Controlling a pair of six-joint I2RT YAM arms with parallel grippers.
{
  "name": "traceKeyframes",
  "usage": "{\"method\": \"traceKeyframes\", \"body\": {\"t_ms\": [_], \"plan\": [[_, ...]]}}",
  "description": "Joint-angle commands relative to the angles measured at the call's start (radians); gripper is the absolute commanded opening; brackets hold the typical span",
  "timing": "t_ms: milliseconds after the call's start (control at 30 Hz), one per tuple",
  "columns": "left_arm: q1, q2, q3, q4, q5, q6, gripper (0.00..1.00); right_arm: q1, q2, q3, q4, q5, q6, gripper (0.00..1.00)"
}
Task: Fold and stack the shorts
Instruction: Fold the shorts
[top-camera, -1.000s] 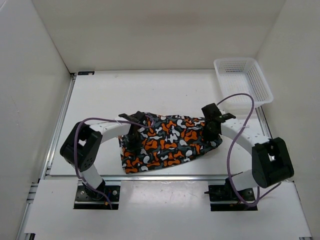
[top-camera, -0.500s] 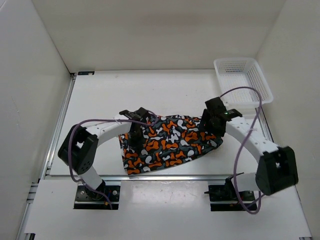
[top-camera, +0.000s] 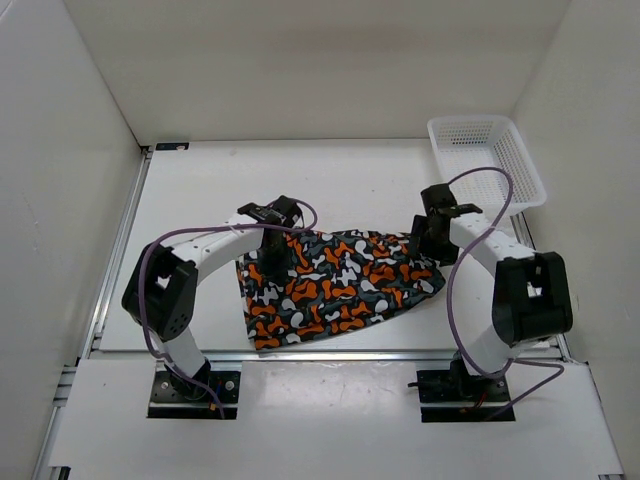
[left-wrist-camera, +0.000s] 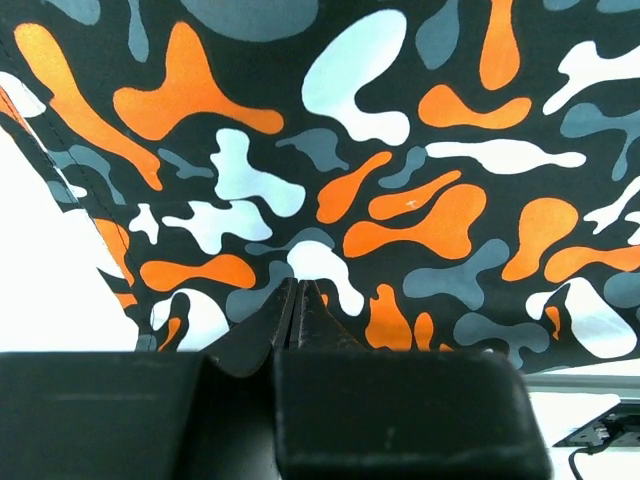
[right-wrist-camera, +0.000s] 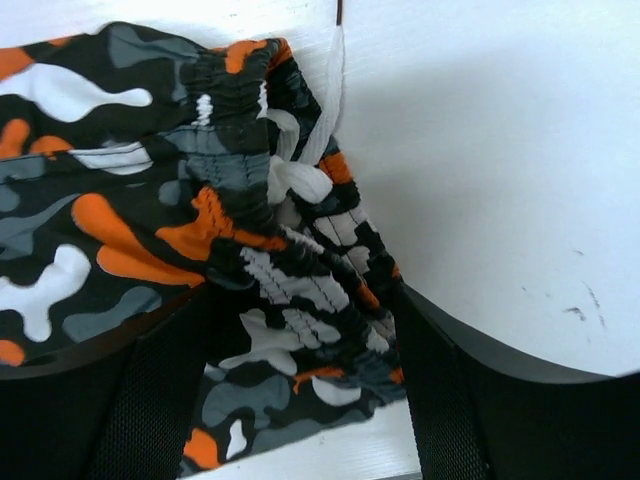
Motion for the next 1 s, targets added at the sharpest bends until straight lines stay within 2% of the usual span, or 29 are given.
{"method": "traceKeyframes", "body": {"t_ms": [0,133,200,300,433,533,633,700,833,967], "plan": [[0.0,-0.007,0.036,-0.008,-0.02,0.013,0.1,-0.004,0.07,0.003,0.05,-0.058,0.004,0.76],[0.044,0.013,0.036,-0.008,-0.02,0.048,0.1,-0.004,0.147,0.014,0.05,-0.136,0.042,0.82],[0.088,0.047,0.048,0.013,-0.011,0.077,0.1,-0.004,0.171,0.014,0.073,-0.259,0.077,0.82],[0.15,0.087,0.077,0.013,-0.011,0.118,0.1,0.013,0.185,-0.035,0.109,-0.343,0.14,0.82],[0.216,0.101,0.114,0.013,-0.011,0.164,0.1,0.056,0.144,-0.075,0.11,-0.322,0.18,0.83],[0.256,0.078,0.123,-0.008,-0.02,0.192,0.1,0.085,0.046,-0.084,0.041,-0.178,0.18,0.88],[0.286,0.049,0.132,-0.017,-0.02,0.203,0.1,0.114,-0.104,-0.066,-0.037,0.032,0.18,0.92],[0.296,0.035,0.142,-0.017,-0.02,0.214,0.1,0.114,-0.152,-0.066,-0.059,0.084,0.18,0.95],[0.305,0.017,0.142,-0.026,-0.02,0.214,0.1,0.094,-0.217,-0.093,-0.075,0.08,0.168,0.99],[0.305,0.016,0.151,-0.026,0.0,0.214,0.1,0.056,-0.217,-0.173,-0.026,-0.064,0.177,0.99]]}}
